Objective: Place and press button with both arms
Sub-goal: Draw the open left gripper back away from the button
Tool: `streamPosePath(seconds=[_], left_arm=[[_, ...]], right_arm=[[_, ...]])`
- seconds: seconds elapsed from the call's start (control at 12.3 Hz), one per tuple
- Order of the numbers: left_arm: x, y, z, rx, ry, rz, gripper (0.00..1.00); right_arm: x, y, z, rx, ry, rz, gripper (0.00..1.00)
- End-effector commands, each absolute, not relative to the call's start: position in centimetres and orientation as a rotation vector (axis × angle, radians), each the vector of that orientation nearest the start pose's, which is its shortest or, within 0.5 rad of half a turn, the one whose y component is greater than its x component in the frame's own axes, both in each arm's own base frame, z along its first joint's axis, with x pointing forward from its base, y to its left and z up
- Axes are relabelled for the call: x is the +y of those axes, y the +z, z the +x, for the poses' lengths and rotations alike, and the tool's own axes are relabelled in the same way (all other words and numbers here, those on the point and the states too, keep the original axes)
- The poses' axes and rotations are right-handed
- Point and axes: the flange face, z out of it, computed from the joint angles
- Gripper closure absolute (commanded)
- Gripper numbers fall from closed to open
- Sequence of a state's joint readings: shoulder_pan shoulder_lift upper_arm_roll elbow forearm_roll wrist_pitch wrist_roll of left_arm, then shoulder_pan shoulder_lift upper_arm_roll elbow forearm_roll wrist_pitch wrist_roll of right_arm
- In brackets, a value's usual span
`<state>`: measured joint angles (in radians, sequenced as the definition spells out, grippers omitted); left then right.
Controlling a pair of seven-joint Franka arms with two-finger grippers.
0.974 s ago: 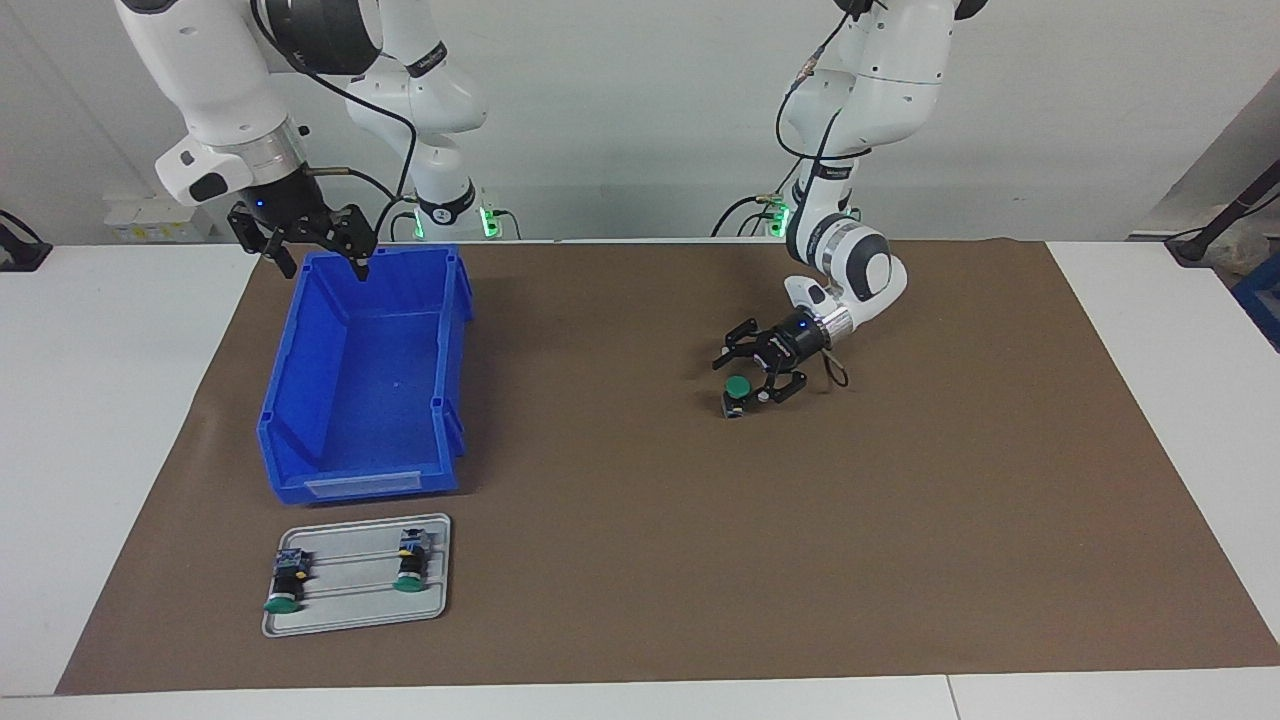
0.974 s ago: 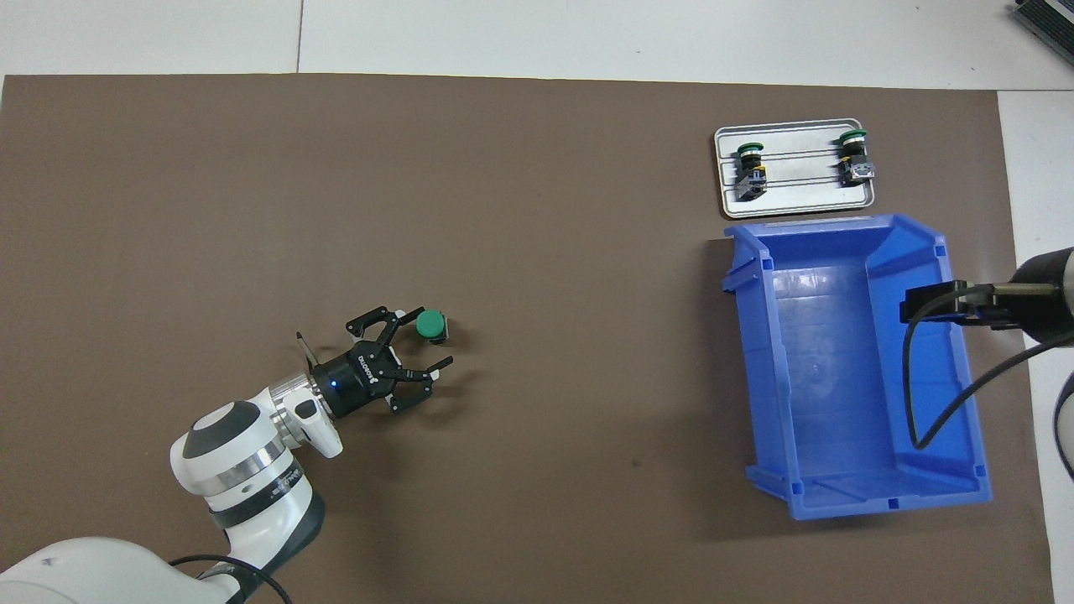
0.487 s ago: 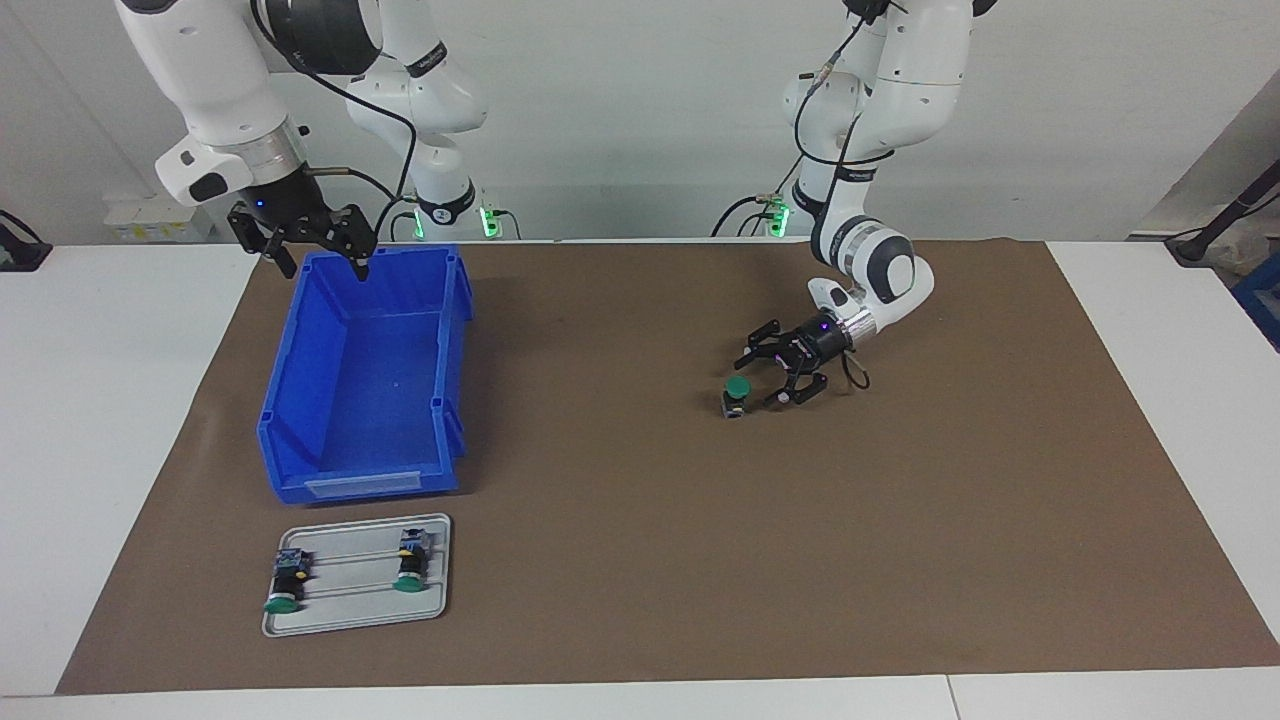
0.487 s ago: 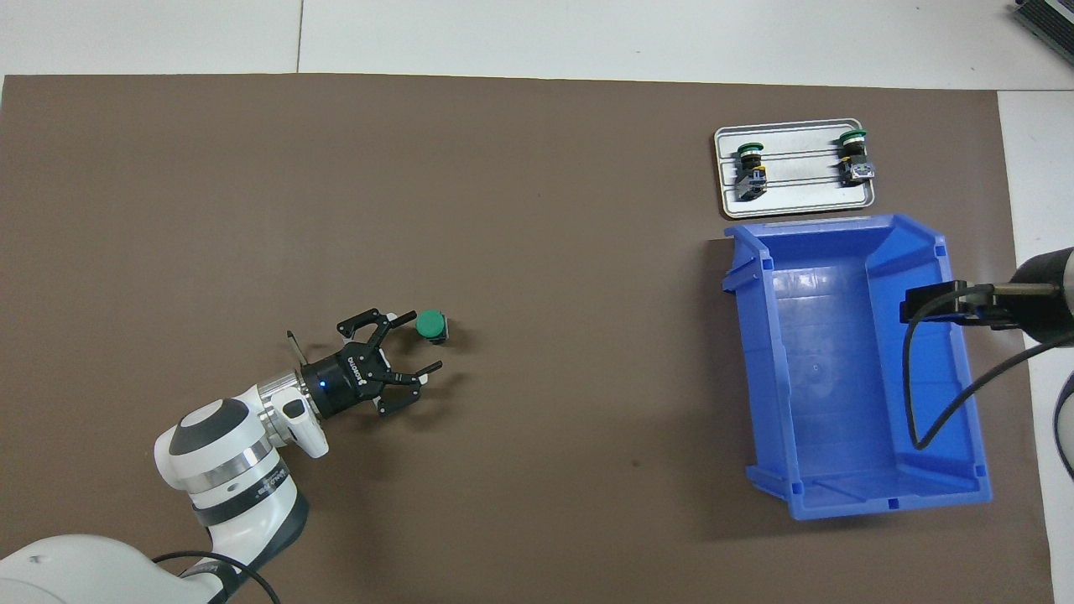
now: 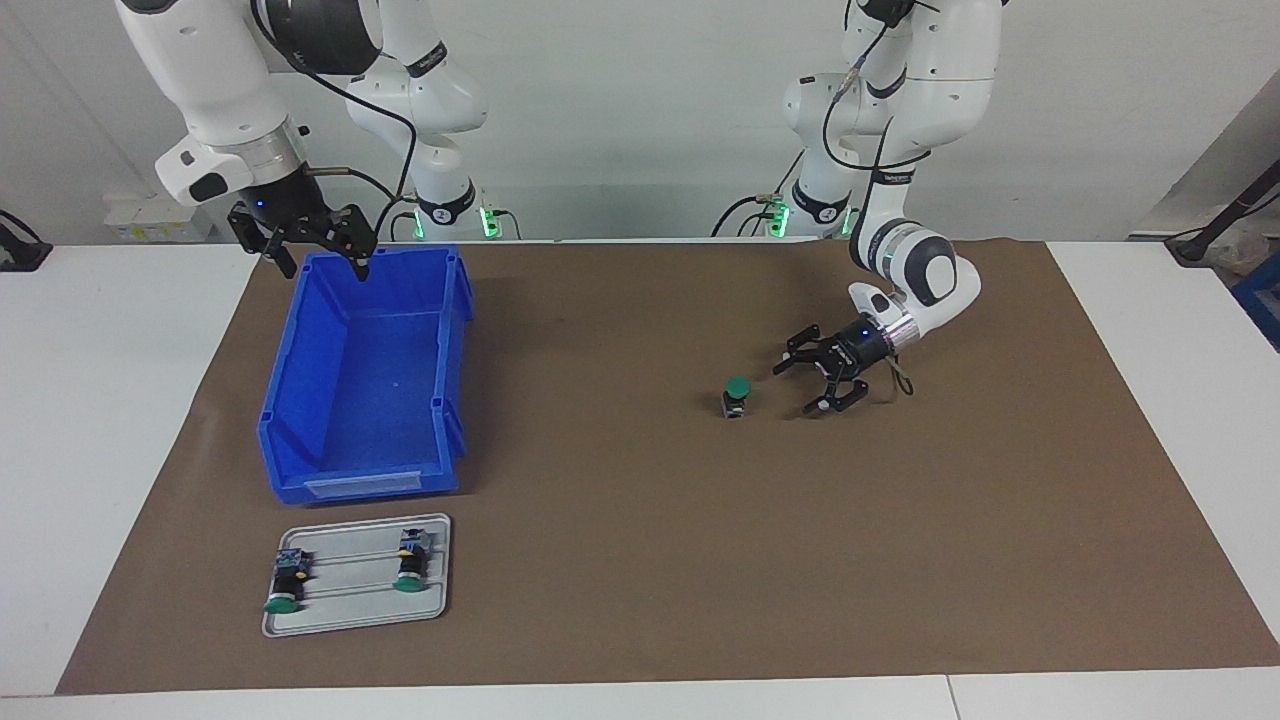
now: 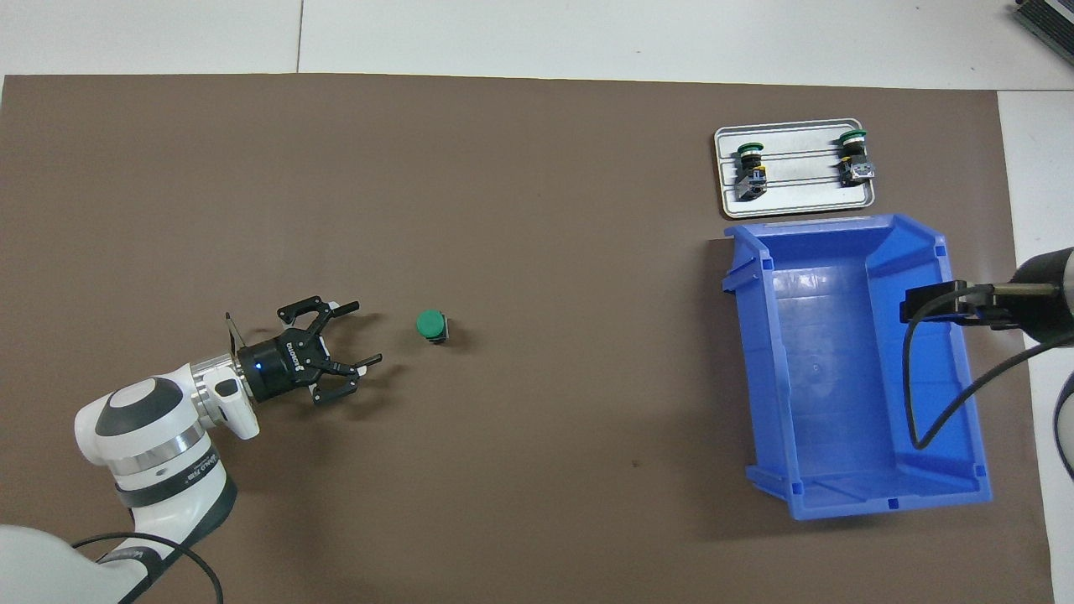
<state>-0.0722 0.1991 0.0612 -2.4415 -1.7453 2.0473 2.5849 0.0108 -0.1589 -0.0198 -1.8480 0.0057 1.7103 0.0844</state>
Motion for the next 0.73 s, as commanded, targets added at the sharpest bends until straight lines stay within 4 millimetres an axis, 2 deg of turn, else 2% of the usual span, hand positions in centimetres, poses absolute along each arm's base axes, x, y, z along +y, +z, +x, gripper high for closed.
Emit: streamPosePath(seconds=[0.0,0.24,0.49,0.65], left_arm=[[-3.3,22.9,49.0,-1.199,1.175,1.815,0.12],[-0.3,23.3,49.8,-1.113,1.169,1.864,0.14],[1.5,24.2,50.7,-1.096,1.069,1.903,0.16],[1.9,24.9,51.1,-1.053,1.026,1.925,0.16]], right_arm=[[-0.6,59.2,50.9,0.119,-0.04,-3.129,0.01],[-0.6,59.2,50.9,0.119,-0.04,-3.129,0.01],[-0.6,59.3,50.9,0.119,-0.043,-3.129,0.01],[-0.6,59.2,50.9,0.121,-0.04,-3.129,0.01]])
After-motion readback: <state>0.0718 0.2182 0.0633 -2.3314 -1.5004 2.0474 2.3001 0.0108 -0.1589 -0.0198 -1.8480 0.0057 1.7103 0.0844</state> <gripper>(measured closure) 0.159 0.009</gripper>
